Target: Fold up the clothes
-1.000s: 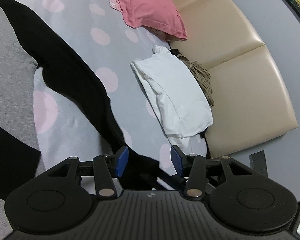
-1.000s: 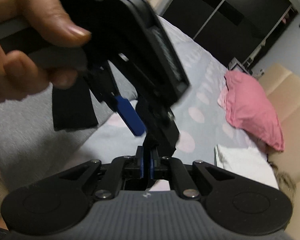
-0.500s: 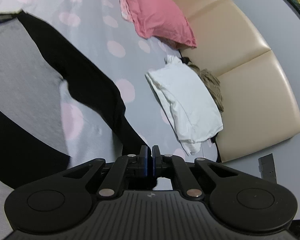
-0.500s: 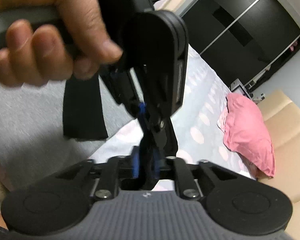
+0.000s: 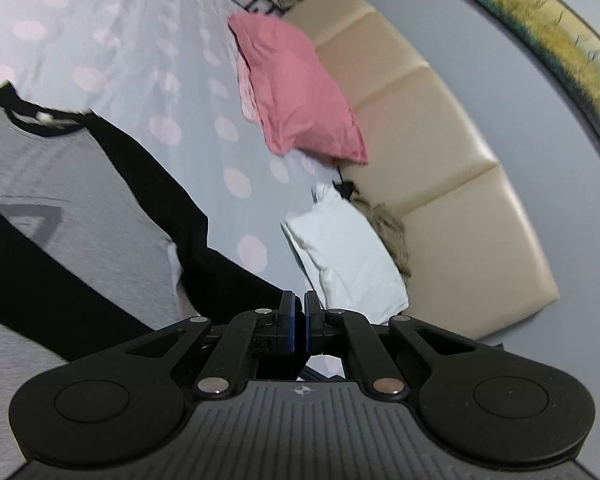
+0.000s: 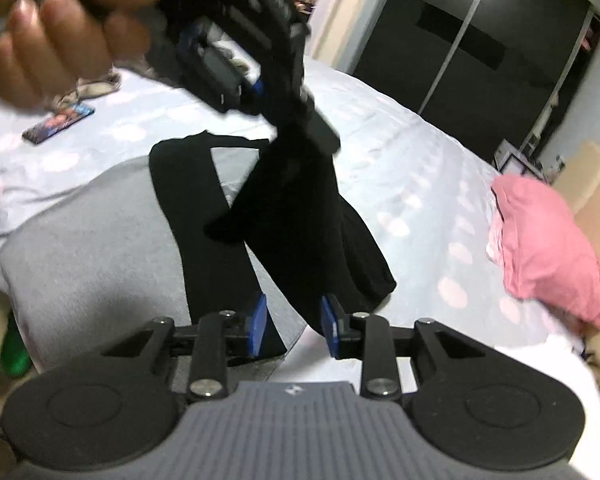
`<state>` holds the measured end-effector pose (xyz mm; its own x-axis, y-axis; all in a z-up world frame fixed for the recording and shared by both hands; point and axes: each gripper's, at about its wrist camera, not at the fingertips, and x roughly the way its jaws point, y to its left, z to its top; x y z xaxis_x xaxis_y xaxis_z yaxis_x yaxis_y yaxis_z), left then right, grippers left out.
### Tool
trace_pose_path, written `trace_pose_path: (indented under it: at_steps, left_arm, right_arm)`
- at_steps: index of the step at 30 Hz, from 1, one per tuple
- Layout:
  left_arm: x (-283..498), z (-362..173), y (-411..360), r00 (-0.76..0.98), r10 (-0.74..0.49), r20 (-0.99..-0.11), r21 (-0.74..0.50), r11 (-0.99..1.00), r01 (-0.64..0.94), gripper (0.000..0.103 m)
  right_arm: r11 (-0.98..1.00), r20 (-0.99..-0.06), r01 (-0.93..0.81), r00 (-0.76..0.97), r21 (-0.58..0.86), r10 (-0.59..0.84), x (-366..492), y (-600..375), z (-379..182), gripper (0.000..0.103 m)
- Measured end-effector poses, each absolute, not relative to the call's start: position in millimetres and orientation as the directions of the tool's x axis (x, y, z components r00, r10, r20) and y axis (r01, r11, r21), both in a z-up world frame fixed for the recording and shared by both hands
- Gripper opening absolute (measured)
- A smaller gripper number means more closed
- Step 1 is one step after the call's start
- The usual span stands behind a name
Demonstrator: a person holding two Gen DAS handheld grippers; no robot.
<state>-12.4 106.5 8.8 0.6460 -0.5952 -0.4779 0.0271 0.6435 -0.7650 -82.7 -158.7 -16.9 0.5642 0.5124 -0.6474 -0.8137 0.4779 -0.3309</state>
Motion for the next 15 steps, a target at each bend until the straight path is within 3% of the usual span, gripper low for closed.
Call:
trace_pose_path:
  at_steps: [5,15]
  left_arm:
    - [-45,13,150,0.692,-0.555,-0.462,-0.779,0.627,-0.018,0.002]
    - [-106,-34,217,0.731,-0.455,-0.508,-0.793,0.578,-0.192,0.002]
  right_arm:
    - [0.475,-0.673,-0.818,0.553,-0.326,0.491,-79,-149,-21,0.034]
    - [0.420,-0.719,-0.837,0.528,-0.351,0.452,-85,-132,-33,0.035]
